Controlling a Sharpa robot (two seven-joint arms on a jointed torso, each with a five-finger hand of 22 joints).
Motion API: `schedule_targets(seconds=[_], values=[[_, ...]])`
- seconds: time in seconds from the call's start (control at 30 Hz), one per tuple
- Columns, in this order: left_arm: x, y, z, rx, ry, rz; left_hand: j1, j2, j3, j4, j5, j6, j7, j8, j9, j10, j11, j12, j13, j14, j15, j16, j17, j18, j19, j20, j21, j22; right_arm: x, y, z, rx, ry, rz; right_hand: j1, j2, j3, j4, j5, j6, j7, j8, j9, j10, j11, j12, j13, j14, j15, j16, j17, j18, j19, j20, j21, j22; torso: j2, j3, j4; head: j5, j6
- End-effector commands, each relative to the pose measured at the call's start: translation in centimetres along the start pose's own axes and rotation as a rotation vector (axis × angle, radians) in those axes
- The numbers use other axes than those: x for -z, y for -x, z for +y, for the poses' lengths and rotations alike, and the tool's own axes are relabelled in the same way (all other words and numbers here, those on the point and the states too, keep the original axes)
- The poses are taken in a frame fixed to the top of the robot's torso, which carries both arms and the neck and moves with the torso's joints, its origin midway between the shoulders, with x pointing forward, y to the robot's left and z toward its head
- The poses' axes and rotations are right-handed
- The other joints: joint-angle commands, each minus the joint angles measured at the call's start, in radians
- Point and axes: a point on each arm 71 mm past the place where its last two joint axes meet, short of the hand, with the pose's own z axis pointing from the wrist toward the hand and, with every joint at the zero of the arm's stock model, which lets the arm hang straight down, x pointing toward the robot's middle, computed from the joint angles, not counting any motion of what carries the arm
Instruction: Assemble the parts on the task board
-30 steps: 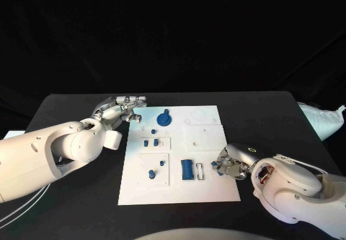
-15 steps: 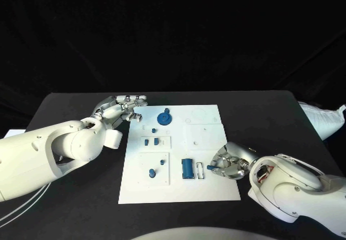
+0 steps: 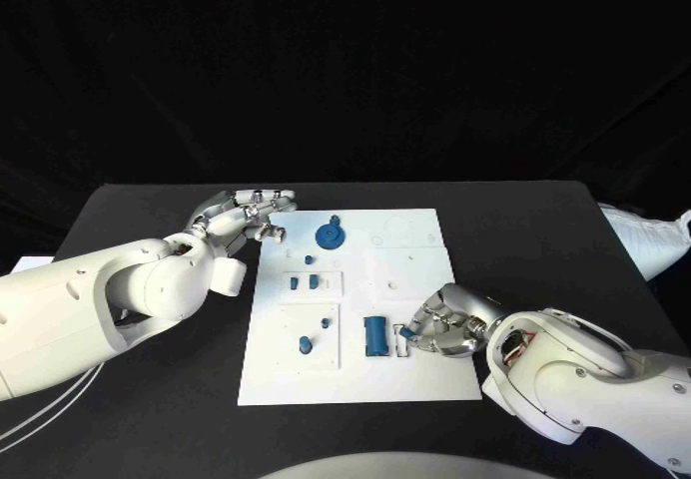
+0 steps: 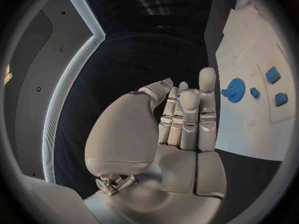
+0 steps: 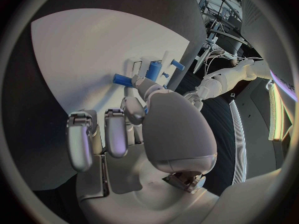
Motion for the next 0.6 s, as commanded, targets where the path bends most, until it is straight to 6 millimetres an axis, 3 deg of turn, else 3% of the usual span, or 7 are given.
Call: schedule_targets(seconds=[0.03, 0.6], values=[[-0.01, -0.31, -0.02, 0.010, -0.002, 0.021, -0.004, 0.010, -0.005, -0.001, -0.004, -0.001, -0.003, 0.006, 0.000, -0.007, -0.002, 0.005, 0.001, -0.007, -0.003, -0.005, -0.001, 0.016, -0.008, 0.001, -0.007, -0.001, -0.11, -0.16, 0.11, 0.006, 0.001, 0.010, -0.018, 0.000, -0.007, 0.008, 0.006, 0.010, 0.001, 0.006, 0.006, 0.007, -0.001, 0.003, 0.001, 0.064, -0.004, 0.002, 0.054, -0.017, 0.075, 0.001, 0.003, 0.228, 0.000, 0.0005, -0.0003, 0.001, 0.001], [0.02, -0.42, 0.01, 0.012, 0.002, 0.029, -0.004, 0.011, -0.006, -0.002, -0.004, -0.002, -0.003, 0.006, 0.000, -0.008, -0.002, 0.007, 0.001, -0.008, -0.003, -0.006, -0.004, 0.016, -0.008, 0.001, -0.010, -0.003, -0.55, -0.55, 0.43, 0.112, -0.025, 0.016, -0.121, -0.004, -0.095, 0.085, 0.082, 0.042, -0.015, 0.019, 0.021, 0.020, -0.014, 0.004, 0.003, 0.066, -0.014, 0.006, 0.061, -0.019, 0.078, -0.009, 0.006, 0.232, 0.000, 0.0004, -0.0001, 0.000, 0.001]])
